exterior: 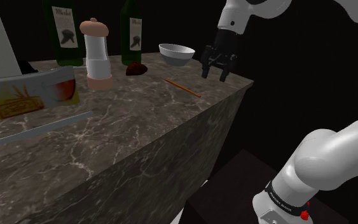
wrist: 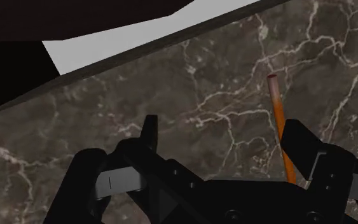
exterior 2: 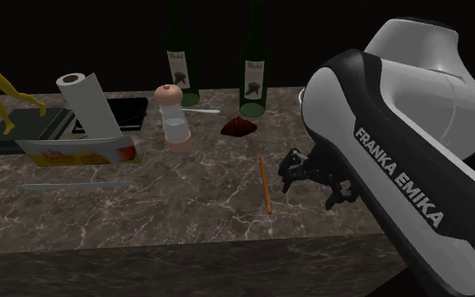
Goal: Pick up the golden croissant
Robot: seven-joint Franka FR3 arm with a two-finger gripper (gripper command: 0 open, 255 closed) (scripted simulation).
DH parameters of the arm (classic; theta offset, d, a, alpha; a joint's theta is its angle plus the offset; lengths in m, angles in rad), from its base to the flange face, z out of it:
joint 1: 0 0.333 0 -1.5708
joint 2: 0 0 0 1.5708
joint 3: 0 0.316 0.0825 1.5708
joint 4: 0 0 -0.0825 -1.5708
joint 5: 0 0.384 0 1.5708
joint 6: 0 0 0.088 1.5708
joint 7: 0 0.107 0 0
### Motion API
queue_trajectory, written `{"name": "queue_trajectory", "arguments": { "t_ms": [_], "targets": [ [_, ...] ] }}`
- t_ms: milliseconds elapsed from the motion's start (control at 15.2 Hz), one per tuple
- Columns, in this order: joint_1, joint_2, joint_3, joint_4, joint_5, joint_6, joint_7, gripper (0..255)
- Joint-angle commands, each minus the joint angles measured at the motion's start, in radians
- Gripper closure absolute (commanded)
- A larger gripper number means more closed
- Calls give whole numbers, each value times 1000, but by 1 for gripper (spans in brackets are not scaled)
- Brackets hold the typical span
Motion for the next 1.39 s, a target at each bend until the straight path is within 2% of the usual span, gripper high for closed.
{"name": "queue_trajectory", "arguments": {
  "t_ms": [0, 726, 1056, 1320],
  "targets": [
    [3, 62, 16, 50, 37, 15, 58, 0],
    [22, 435, 69, 402, 180, 82, 336, 0],
    [32, 621, 77, 615, 226, 89, 459, 0],
    [40, 787, 80, 825, 256, 78, 561, 0]
  ]
}}
